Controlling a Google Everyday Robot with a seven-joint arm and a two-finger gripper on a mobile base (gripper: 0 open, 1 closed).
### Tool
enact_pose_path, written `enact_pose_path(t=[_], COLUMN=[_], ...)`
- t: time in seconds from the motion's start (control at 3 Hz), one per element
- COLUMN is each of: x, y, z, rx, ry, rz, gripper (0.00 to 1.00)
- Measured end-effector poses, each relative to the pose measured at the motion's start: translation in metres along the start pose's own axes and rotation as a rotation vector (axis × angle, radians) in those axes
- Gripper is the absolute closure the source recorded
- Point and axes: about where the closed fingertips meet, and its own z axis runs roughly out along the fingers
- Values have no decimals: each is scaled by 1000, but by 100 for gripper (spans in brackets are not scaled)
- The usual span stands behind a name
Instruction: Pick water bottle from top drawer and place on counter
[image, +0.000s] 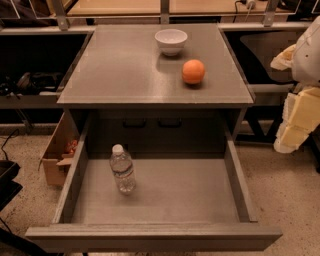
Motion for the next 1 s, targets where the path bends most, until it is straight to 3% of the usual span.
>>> enact_pose_path(t=[0.33,0.67,1.0], x=[2,12,4], y=[-2,9,29], z=[-6,35,104], rx=[11,-45,-111], ry=[-13,-102,-310], rz=[11,24,52], gripper=[0,0,0])
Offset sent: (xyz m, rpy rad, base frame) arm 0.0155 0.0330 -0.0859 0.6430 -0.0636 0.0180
